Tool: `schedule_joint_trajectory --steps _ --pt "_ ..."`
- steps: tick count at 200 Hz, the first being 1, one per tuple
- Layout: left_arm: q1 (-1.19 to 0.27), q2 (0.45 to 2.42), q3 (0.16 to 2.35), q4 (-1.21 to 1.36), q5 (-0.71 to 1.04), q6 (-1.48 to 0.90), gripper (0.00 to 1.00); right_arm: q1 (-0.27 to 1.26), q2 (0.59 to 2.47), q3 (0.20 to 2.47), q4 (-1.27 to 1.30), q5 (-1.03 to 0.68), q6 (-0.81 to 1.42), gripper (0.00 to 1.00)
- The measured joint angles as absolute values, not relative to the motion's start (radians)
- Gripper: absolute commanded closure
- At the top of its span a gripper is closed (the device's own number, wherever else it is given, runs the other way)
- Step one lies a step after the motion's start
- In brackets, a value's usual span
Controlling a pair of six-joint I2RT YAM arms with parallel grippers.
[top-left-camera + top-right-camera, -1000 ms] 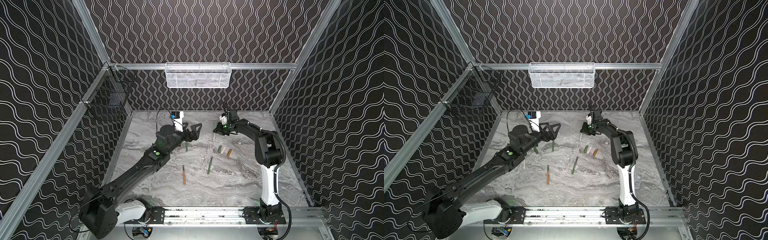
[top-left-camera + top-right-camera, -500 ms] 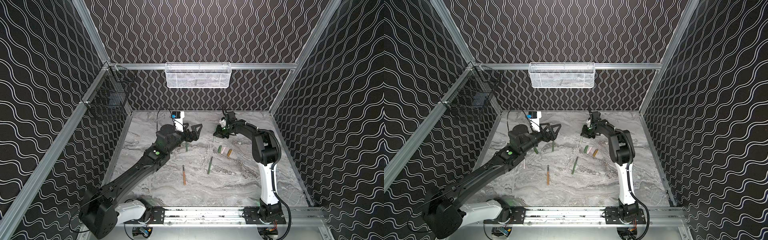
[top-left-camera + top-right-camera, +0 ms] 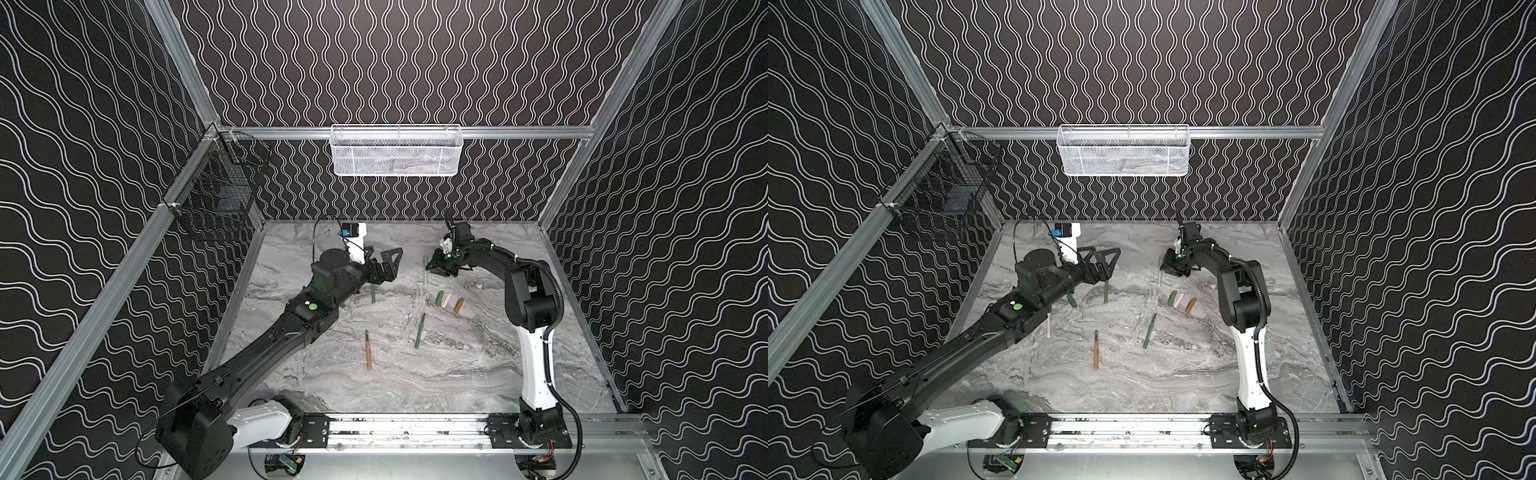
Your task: Insert the pens into the pen caps
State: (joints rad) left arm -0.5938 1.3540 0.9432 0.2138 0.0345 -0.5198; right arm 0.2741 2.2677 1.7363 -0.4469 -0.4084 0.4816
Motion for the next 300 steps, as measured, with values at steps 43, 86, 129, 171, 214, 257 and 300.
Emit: schedule_joint_trajectory --steps 43,86,129,171,214,257,300 --pt "-0.594 1.367 0.946 0.209 0.018 -0.508 0.08 0.275 2.074 1.643 -0.433 -0.403 0.477 0.63" --pt "-0.594 1.399 0.947 0.164 -0.077 -0.520 0.03 0.275 1.813 1.362 -0.369 -0.373 0.478 0.61" --pt "-0.594 1.435 1.035 0.026 -0.152 -0.550 0.01 0.275 1.626 1.144 -0.296 -0.282 0.489 0.60" --pt "-0.594 1.468 1.080 -0.081 -0.171 -0.545 0.04 0.274 1.566 1.085 -0.274 -0.201 0.487 0.57" --pt "-0.594 1.522 1.126 -0.146 -0.146 -0.543 0.14 0.274 1.493 1.012 -0.270 -0.163 0.485 0.58" --pt "-0.594 1.540 1.132 -0.160 -0.118 -0.543 0.19 0.274 1.421 0.957 -0.257 -0.159 0.473 0.69" --pt "-0.593 1.561 1.133 -0.174 -0.092 -0.546 0.27 0.275 1.369 0.934 -0.258 -0.161 0.469 0.73"
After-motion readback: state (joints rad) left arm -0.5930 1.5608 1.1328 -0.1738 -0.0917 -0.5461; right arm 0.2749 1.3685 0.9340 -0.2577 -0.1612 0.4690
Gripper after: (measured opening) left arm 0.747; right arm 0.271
